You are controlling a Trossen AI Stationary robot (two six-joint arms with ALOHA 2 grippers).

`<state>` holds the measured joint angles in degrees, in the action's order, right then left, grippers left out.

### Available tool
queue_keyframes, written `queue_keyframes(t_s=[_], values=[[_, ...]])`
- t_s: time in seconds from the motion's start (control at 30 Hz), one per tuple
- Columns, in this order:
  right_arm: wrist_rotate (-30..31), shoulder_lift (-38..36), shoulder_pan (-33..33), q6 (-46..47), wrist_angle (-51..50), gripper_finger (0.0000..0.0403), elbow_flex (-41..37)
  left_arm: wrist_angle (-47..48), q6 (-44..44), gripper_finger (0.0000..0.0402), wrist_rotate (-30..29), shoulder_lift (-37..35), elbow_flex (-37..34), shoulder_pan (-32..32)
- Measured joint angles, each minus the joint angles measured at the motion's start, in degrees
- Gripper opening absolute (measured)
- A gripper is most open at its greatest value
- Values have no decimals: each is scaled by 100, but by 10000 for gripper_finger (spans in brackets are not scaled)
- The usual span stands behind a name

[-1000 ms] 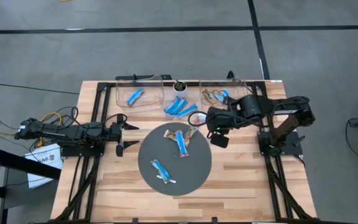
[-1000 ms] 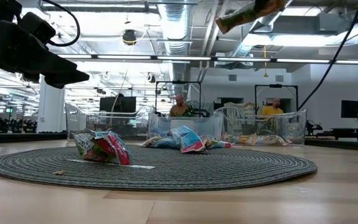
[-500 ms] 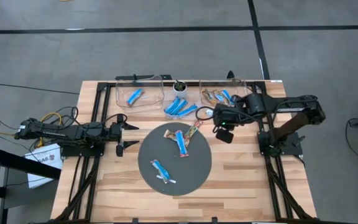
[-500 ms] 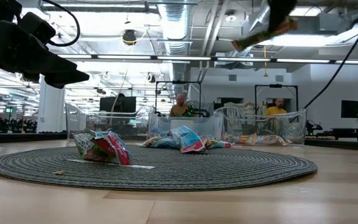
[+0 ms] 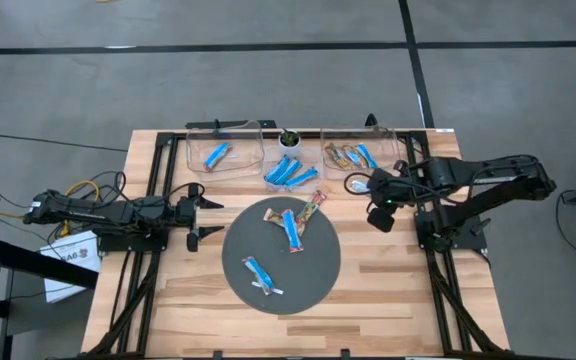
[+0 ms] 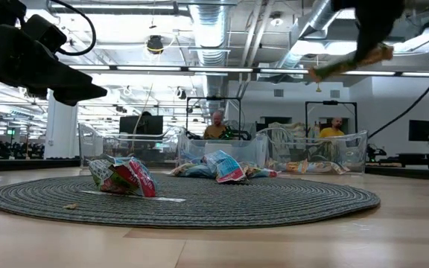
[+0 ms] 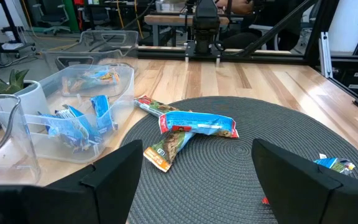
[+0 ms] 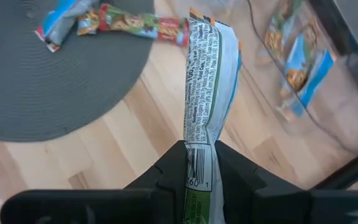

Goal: Pick and place Granola Bars by type
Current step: Put the yellow granola bar into the right transparent bin

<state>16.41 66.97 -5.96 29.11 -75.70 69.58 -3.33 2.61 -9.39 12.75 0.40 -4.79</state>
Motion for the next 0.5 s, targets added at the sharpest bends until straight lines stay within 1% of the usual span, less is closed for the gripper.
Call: queue_keyframes(t_s=[0.23,0.5], values=[[6,-762,11,597,173,65,-852,-2,1,294,0,0,0,0],[10,-1457,11,1142,355,65,-1587,-1,1,294,0,0,1,0]])
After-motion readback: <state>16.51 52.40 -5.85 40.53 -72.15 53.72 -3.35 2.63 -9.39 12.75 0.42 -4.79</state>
